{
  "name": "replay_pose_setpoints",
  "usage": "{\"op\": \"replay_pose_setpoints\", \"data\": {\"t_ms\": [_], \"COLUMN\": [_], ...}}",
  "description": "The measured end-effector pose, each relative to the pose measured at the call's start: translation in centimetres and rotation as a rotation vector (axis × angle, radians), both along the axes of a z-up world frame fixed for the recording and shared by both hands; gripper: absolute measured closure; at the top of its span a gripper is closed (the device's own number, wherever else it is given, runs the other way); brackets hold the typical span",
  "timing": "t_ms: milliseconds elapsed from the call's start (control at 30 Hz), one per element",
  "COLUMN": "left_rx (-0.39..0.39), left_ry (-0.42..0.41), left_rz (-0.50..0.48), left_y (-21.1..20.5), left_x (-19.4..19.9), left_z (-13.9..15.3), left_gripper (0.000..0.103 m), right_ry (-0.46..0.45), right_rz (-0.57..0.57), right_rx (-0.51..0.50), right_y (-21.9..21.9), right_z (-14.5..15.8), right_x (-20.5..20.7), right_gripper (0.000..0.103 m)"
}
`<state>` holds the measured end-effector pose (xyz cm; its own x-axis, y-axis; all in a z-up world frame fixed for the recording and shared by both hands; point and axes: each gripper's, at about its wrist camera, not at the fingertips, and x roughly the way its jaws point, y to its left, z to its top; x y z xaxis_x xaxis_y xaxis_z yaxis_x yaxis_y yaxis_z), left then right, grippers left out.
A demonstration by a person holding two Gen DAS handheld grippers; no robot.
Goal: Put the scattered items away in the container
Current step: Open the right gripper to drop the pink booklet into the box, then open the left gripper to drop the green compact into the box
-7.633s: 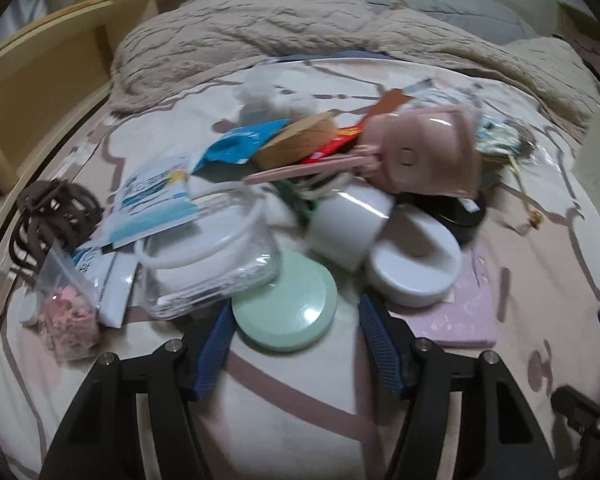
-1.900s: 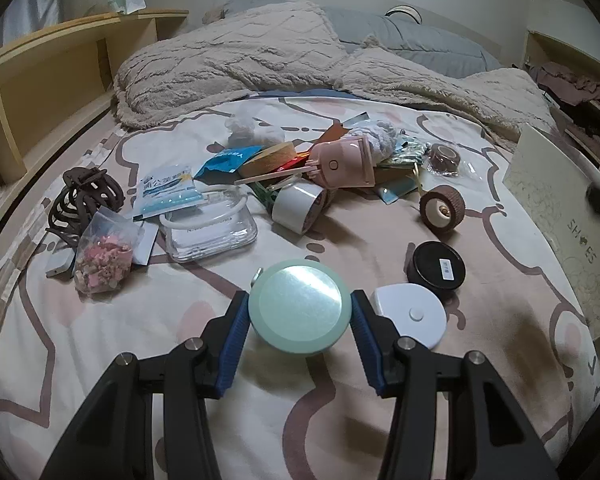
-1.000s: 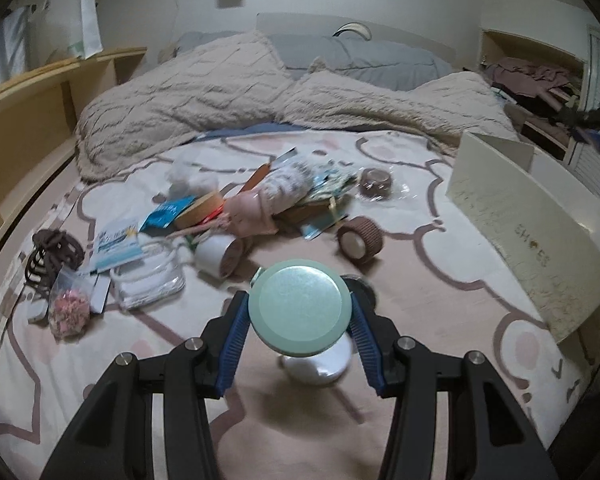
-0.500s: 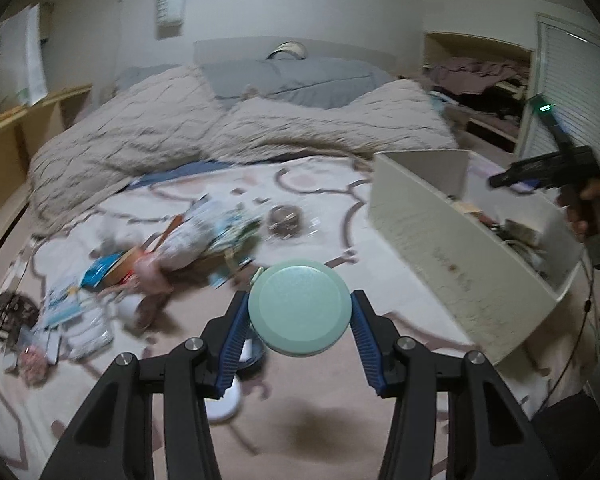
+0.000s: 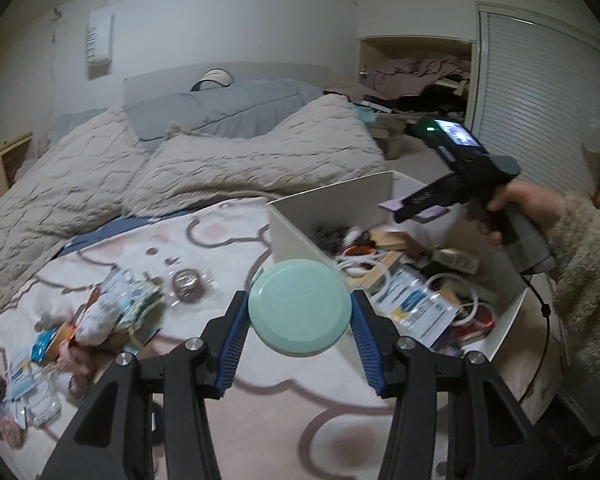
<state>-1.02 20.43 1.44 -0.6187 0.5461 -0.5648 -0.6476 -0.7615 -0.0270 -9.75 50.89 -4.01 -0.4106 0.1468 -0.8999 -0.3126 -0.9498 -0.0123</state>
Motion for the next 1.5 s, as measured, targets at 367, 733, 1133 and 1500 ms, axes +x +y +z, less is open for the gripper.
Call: {"op": "replay_pose_setpoints", "data": {"t_ms": [367, 733, 1133, 1500], "left_rx": [-0.010, -0.006, -0.120, -0.216], "left_ry": [-0.006, -0.052, -0.169, -0.172], "left_rz": [-0.064, -0.102, -0.103, -0.049], "left_y": [5.2, 9.2, 14.5, 15.8], "left_x": [-0.6, -3.1, -6.3, -6.9], "left_z": [1.5, 2.5, 0.1, -2.4], "left_gripper": [0.053, 0.053, 0.053, 0.021], "right_ry": [0.044, 0.084, 0.098, 0.121], "right_rz": [0.032, 0.122, 0.180, 0.203], "right_rx": [-0.014, -0.066, -0.094, -0.127], "right_y": [0.2, -0.5, -1.4, -1.8], "right_z": [0.6, 2.0, 2.2, 1.7], "right_x": [-0.6, 2.7, 7.6, 9.9], "right_gripper": [0.016, 0.016, 0.015, 0.015]}}
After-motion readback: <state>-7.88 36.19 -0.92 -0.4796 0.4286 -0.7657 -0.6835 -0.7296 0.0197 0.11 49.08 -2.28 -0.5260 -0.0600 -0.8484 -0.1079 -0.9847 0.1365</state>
